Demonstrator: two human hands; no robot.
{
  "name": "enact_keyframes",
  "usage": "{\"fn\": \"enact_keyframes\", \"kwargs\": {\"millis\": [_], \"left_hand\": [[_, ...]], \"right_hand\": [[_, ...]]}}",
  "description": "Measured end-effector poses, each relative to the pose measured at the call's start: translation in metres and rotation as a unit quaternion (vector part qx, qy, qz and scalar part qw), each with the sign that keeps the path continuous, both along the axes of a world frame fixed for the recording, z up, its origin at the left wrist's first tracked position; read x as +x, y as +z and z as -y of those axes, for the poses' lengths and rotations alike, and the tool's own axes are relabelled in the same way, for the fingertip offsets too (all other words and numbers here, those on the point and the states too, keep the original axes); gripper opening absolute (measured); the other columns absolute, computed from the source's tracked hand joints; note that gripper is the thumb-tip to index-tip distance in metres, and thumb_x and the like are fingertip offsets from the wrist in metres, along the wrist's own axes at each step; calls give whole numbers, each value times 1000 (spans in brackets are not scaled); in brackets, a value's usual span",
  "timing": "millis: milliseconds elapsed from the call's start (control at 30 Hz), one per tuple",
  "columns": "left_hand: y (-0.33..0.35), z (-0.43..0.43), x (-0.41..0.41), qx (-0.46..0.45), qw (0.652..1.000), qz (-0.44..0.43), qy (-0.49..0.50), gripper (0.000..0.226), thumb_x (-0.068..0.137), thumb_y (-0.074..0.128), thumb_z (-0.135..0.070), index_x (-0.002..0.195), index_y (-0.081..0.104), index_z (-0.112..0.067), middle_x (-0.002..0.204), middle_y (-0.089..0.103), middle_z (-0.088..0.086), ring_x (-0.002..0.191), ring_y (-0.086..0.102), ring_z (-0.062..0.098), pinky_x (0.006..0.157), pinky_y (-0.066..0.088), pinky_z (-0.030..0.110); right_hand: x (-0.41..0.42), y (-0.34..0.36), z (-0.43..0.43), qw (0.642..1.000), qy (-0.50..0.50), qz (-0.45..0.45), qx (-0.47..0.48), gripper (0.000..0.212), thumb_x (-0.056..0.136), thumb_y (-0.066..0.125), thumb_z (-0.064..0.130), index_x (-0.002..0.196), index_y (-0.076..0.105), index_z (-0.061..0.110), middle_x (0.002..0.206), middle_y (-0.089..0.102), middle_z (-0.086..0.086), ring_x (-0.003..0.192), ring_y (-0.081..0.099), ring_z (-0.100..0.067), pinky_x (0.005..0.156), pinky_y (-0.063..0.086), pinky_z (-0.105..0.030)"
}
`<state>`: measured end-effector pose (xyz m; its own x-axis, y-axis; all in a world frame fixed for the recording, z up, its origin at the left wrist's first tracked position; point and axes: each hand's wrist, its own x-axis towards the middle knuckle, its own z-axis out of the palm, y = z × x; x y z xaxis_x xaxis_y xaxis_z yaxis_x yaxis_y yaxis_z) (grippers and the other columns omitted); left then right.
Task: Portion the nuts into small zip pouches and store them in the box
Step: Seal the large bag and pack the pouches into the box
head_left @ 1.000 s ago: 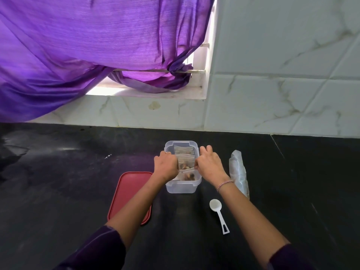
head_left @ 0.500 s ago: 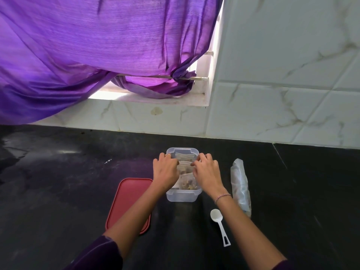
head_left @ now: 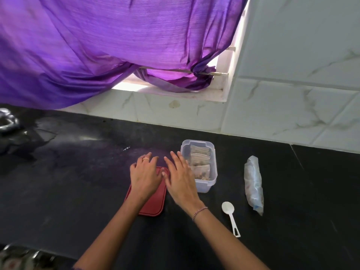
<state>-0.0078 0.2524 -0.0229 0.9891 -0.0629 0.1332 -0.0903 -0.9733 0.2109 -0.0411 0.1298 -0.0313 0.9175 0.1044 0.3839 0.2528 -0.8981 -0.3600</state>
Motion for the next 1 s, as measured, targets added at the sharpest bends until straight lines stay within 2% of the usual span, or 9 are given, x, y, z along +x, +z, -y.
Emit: {"fn": "enact_keyframes", "kwargs": {"millis": [100, 300, 367, 467, 500, 633, 767, 900, 1000], "left_hand": [[-13, -20, -11, 27, 1000, -13, 7, 61, 98, 40, -47, 152, 26, -22, 161, 20, 2, 149, 13, 17, 117, 21, 45], [-45, -46, -30, 69, 995, -78, 13, 71, 100, 23, -54, 155, 0, -16, 163, -4, 2, 150, -8, 17, 120, 6, 49], [-55, -50, -32, 81, 992, -100, 17, 71, 100, 20, -55, 155, -3, -16, 163, -7, 2, 150, -10, 18, 120, 5, 49], [-64, -55, -34, 79, 989, -122, 30, 73, 99, 20, -57, 155, -4, -17, 163, -8, 3, 150, -10, 20, 120, 5, 50], [-66, -56, -34, 75, 988, -131, 36, 73, 99, 21, -58, 155, -3, -17, 163, -7, 5, 150, -9, 21, 120, 5, 51], [-69, -53, -32, 26, 981, -176, 72, 77, 97, 33, -59, 155, 6, -16, 161, 11, 14, 149, 12, 29, 116, 20, 49], [-65, -49, -29, -9, 984, -152, 87, 73, 92, 52, -53, 148, 27, -13, 144, 43, 13, 132, 38, 30, 102, 39, 44], [-58, -55, -25, -89, 980, -139, 114, 87, 81, 71, -48, 147, 29, -10, 137, 46, 15, 130, 39, 32, 100, 42, 42], [-47, -63, -20, -121, 977, -122, 126, 99, 75, 79, -45, 149, 27, -5, 142, 41, 19, 135, 34, 33, 105, 38, 42]], "right_hand": [[-6, -8, -23, 999, -1, -21, -45, 50, 92, 32, 30, 134, 53, 14, 145, 45, -8, 138, 36, -24, 109, 35, -42], [-17, -43, -43, 990, 38, -107, -89, 56, 84, 30, 28, 129, 59, 12, 140, 51, -10, 132, 46, -25, 102, 44, -41], [-21, -53, -43, 987, 17, -136, -87, 56, 87, 30, 30, 133, 55, 11, 146, 43, -12, 136, 39, -26, 106, 38, -40], [-20, -64, -38, 976, 24, -210, -56, 58, 99, 33, 31, 150, 20, 7, 159, 6, -14, 147, 2, -26, 118, 9, -39], [-20, -66, -37, 974, 15, -224, -35, 62, 99, 36, 33, 151, 14, 7, 159, 3, -14, 147, -1, -26, 119, 8, -38], [-21, -66, -39, 968, -54, -244, 10, 70, 94, 52, 36, 149, 19, 6, 144, 29, -13, 131, 29, -27, 108, 31, -35], [-14, -67, -40, 951, -73, -282, 107, 72, 89, 63, 24, 147, 23, 7, 130, 35, -10, 122, 41, -25, 106, 37, -33], [-3, -67, -38, 914, -116, -314, 230, 66, 86, 67, 17, 141, 34, 5, 128, 42, -13, 111, 56, -27, 101, 43, -32], [0, -69, -36, 897, -131, -307, 292, 46, 86, 68, 19, 128, 55, 5, 112, 58, -10, 96, 62, -21, 90, 48, -28]]}}
